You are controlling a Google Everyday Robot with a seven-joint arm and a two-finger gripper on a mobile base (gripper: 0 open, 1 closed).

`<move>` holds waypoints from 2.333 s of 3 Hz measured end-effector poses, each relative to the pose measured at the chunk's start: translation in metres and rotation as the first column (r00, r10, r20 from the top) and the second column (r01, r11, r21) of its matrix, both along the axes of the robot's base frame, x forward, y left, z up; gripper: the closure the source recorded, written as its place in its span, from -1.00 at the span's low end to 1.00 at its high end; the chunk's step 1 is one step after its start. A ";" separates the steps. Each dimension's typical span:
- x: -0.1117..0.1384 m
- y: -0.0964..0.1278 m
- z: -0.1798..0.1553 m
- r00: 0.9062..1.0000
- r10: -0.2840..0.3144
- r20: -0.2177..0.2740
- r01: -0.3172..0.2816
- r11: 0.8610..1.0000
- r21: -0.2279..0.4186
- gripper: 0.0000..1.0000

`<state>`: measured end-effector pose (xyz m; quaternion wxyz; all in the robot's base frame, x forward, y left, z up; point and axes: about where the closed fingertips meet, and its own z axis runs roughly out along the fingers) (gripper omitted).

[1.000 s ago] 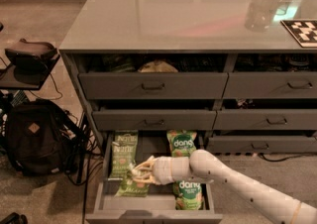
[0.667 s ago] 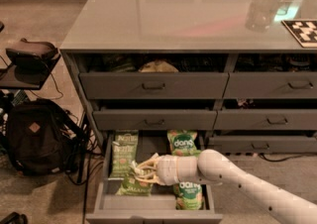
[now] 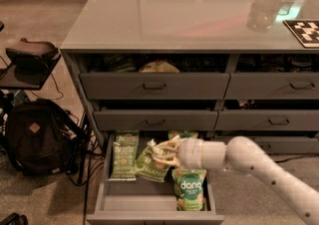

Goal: Pick green jalapeno chip bag from bottom drawer and place on counter

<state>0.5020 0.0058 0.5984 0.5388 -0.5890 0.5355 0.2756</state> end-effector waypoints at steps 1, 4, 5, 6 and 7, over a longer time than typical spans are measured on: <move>0.021 -0.035 0.039 0.998 -0.055 -0.022 0.056 0.997 0.056 1.00; 0.024 -0.065 0.134 0.994 -0.100 0.041 0.095 0.990 0.106 1.00; 0.022 -0.039 0.181 0.990 -0.073 0.118 0.071 0.997 0.022 1.00; 0.021 -0.017 0.230 0.983 -0.045 0.179 0.058 0.996 -0.068 1.00; 0.019 -0.014 0.238 0.981 -0.041 0.191 0.058 0.995 -0.083 1.00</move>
Offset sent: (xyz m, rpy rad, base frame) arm 0.0429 -0.1004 0.1164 0.1802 0.0257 -0.1414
